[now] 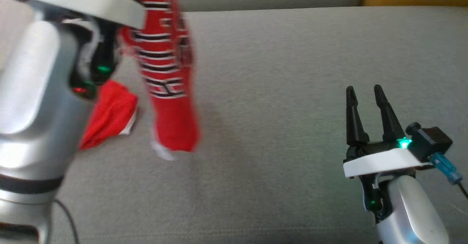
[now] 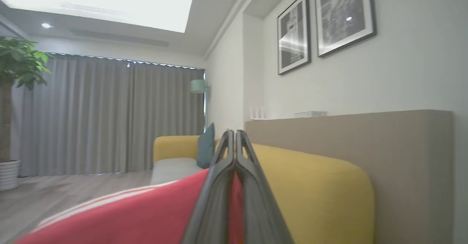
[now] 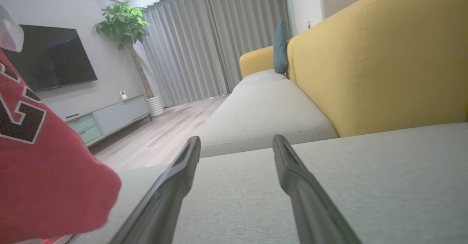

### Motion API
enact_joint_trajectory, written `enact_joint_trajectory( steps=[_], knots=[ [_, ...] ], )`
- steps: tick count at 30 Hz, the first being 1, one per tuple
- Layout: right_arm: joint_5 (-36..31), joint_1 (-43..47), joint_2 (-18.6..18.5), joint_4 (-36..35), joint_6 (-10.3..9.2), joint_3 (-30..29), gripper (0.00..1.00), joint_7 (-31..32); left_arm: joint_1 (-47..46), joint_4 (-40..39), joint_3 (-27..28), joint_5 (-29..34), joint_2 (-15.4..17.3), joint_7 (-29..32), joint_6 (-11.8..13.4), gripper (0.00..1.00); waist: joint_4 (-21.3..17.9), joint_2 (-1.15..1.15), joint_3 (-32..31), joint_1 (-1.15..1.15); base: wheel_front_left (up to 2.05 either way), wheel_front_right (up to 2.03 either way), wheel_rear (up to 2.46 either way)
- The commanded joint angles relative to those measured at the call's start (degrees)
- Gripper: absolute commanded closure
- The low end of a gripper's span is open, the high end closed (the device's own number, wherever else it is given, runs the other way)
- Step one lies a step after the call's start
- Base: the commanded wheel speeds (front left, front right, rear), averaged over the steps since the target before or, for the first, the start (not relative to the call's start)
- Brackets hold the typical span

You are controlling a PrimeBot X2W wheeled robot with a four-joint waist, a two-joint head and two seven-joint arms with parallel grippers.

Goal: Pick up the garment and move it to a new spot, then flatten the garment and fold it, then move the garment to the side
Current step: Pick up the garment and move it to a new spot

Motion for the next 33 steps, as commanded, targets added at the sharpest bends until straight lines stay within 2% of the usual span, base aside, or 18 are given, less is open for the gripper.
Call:
enact_joint_trajectory(
  steps=[1, 8, 12, 16, 20, 26, 33],
  knots=[
    [0.7, -1.1, -0.1, -2.0, 0.43, 1.1, 0.0, -0.6, -2.7, -3.1, 2.2, -0.6, 0.3, 0.6, 1.2, 1.0, -3.0, 0.0, -1.0, 0.0, 0.0, 0.0, 0.0],
    [2.5, -1.6, -0.1, -3.2, 0.43, 0.7, 0.0, -0.6, -5.9, -9.0, -1.6, -0.8, -7.2, 2.8, 3.8, 1.0, -8.0, 0.0, -0.9, 0.0, 0.0, 0.0, 0.0],
    [3.2, -1.8, -0.1, -3.6, 0.43, 0.1, 0.0, -0.6, -7.1, -10.3, -2.7, -0.8, -9.9, 3.5, 5.0, 1.0, -9.9, 0.0, -0.6, 0.0, 0.0, 0.0, 0.0],
    [3.7, -2.1, -0.1, -3.9, 0.43, 1.0, 0.0, -0.6, -6.0, -7.5, -3.2, -0.4, -9.0, 4.2, 5.6, 1.0, -12.2, 0.0, 0.0, 0.0, 0.0, 0.0, 0.0],
    [4.7, -2.5, -0.1, -4.5, 0.43, 1.8, 0.0, -0.6, -2.6, -1.3, -3.5, -0.4, -7.0, 3.4, 5.2, 1.0, -14.2, 0.0, 1.3, 0.0, 0.0, 0.0, 0.0],
    [5.7, -3.3, -0.1, -5.4, 0.43, 4.6, 0.0, -0.6, -1.1, 12.6, -5.7, 1.4, -4.6, 0.3, 1.5, 1.0, -17.4, 0.0, 4.4, 0.0, 0.0, 0.0, 0.0],
    [7.4, -4.4, -0.1, -7.3, 0.43, 8.9, 0.0, -0.6, -7.1, 29.4, -7.9, 5.4, -3.1, -2.3, -1.5, 1.0, -21.2, 0.0, 9.6, 0.0, 0.0, 0.0, 0.0]
  ],
)
